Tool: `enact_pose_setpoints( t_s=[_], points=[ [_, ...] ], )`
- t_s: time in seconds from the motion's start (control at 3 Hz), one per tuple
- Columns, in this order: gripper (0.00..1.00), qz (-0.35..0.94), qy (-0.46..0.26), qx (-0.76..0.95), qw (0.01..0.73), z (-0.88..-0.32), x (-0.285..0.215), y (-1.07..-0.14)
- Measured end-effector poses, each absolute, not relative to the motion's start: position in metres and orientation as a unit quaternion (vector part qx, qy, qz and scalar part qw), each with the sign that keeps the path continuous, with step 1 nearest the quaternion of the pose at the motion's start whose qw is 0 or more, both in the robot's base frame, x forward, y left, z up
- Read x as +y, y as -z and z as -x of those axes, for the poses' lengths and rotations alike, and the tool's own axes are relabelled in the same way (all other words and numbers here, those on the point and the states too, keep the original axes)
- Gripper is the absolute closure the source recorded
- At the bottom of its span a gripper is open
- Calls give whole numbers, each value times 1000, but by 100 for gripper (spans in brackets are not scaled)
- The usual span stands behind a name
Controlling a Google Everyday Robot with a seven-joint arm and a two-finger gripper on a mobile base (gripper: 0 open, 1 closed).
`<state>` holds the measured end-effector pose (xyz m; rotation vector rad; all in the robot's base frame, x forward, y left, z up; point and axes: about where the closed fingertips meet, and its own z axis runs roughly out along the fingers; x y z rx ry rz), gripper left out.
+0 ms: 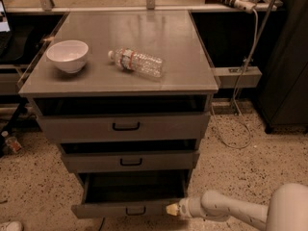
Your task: Close bottom drawer
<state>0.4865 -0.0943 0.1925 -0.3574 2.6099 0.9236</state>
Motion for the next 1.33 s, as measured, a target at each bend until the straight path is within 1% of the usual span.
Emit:
enact_pose_setpoints(
  t_s=[0.67,1.0,1.33],
  points=[
    [100,133,-328,909,221,-538,-78,-206],
    [100,133,-328,909,221,-538,-78,-206],
    [100,118,-322,909,236,-554,-73,-203]
  ],
)
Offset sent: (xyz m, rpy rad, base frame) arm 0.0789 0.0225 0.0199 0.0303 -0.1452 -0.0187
